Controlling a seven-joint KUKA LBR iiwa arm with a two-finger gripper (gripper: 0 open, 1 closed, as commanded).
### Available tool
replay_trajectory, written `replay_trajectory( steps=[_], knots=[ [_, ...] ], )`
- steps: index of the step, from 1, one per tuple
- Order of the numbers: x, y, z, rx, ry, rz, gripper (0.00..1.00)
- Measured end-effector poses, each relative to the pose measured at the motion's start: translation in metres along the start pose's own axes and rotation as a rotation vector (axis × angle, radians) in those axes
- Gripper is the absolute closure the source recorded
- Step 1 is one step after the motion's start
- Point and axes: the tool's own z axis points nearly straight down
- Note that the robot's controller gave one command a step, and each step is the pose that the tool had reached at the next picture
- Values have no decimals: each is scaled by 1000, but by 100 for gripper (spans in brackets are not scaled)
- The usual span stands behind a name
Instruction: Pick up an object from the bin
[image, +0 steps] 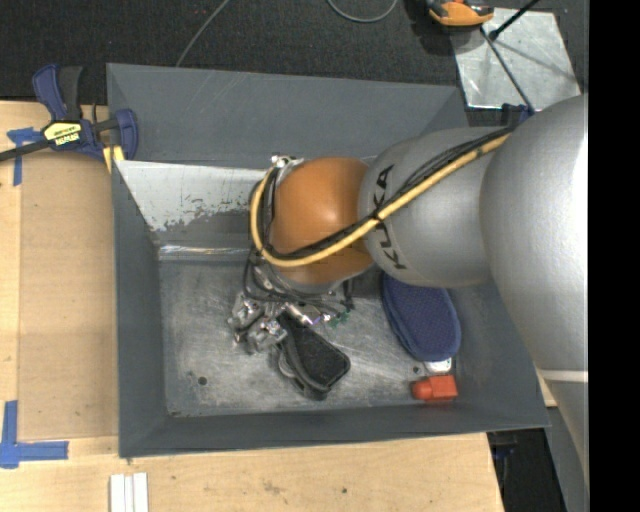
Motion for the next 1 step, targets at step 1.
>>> replay_trajectory(
  steps=[1],
  knots=[
    [-14,4,-110,9,14,-3,100]
  ],
)
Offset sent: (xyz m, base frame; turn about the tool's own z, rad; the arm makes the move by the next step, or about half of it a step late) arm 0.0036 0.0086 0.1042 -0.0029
